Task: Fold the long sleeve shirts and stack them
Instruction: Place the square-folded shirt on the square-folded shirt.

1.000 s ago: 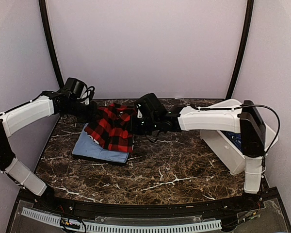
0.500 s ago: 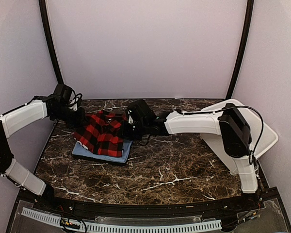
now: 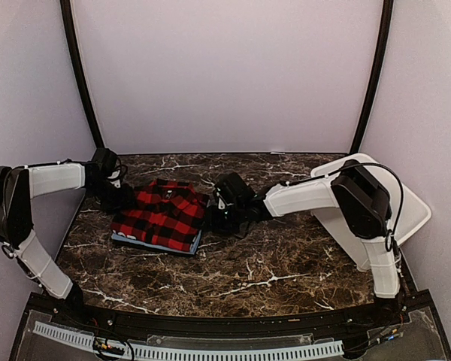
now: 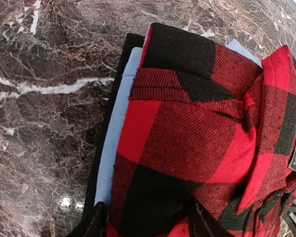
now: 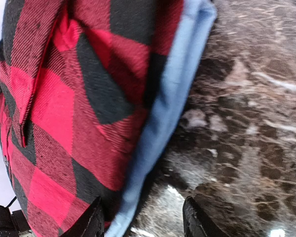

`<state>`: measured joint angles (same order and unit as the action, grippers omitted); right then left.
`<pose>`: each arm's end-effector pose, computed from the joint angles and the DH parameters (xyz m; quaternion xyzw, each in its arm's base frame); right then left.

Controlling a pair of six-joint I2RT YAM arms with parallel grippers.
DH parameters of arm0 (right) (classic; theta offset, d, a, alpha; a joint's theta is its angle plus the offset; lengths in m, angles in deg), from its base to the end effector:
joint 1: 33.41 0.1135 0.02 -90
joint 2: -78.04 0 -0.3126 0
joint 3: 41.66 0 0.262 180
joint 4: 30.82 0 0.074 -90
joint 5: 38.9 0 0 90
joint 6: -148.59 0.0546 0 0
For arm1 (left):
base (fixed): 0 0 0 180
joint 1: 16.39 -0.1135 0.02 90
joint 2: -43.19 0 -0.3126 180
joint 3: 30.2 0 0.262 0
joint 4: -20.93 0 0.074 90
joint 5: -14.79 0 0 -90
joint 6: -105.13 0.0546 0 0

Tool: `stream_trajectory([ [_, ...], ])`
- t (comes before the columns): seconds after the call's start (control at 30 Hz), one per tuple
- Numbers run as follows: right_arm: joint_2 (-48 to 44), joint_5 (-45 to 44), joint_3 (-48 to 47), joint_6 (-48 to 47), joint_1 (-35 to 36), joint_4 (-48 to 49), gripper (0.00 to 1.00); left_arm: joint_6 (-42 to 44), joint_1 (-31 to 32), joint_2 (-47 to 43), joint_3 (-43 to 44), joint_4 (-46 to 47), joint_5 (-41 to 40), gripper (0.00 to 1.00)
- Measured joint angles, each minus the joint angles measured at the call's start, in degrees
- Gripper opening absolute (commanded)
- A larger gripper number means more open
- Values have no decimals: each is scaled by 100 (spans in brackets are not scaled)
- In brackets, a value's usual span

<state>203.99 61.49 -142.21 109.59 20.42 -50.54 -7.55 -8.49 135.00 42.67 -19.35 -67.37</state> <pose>0.3050 0.4339 0.1637 -0.0573 0.9193 0.3523 0.1655 0.3390 -0.0546 0.2309 -0.1057 0.9562 -0.1334 0.2380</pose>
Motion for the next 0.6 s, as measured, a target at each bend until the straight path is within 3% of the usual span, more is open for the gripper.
stream_trajectory([
  [0.2, -566, -103, 339, -170, -37, -20, 54, -2, -4, 0, 111, 11, -345, 78],
  [0.4, -1270, -417, 575, -485, -37, -61, 65, 63, -26, -186, 229, -72, -931, 95],
  [0.6, -1869, -901, 772, -868, -37, -269, 79, 66, -13, -719, 402, -216, -1047, 99],
])
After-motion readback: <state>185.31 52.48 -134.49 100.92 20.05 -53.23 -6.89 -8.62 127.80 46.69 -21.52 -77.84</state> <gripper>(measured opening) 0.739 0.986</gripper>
